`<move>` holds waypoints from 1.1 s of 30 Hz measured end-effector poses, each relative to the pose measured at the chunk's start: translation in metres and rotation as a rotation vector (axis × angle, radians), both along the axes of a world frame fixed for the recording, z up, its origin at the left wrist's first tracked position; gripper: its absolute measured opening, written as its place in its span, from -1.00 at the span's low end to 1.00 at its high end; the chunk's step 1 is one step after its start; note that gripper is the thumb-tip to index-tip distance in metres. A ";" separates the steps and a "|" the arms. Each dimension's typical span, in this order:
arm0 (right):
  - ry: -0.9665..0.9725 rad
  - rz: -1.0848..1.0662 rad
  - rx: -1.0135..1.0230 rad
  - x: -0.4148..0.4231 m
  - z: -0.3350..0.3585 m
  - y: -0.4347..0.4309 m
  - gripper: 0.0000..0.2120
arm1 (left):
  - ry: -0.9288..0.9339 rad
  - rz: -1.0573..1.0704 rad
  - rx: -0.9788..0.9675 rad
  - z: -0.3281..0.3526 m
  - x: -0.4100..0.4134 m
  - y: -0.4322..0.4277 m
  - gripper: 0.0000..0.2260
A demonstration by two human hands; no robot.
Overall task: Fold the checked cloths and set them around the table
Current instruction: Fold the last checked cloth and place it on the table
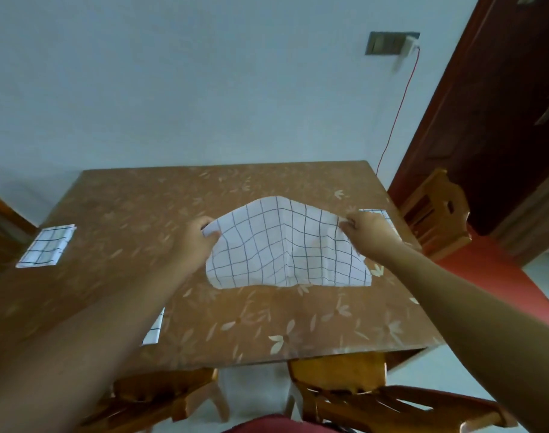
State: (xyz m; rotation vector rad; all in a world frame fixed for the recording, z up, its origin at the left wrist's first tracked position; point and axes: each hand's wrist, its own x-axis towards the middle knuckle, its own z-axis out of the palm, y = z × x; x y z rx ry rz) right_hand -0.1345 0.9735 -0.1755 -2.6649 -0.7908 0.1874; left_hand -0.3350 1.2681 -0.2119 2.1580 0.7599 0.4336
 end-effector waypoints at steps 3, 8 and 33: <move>0.052 0.009 0.051 -0.010 0.003 0.015 -0.66 | -0.021 -0.026 -0.035 0.009 0.006 -0.020 -0.91; 0.204 0.067 0.231 -0.042 0.020 0.040 -0.75 | -0.094 -0.053 -0.185 0.024 0.022 -0.060 -0.93; 0.912 0.061 0.485 -0.053 0.042 0.051 -0.94 | -0.254 -0.263 -0.531 0.042 0.006 -0.108 -0.85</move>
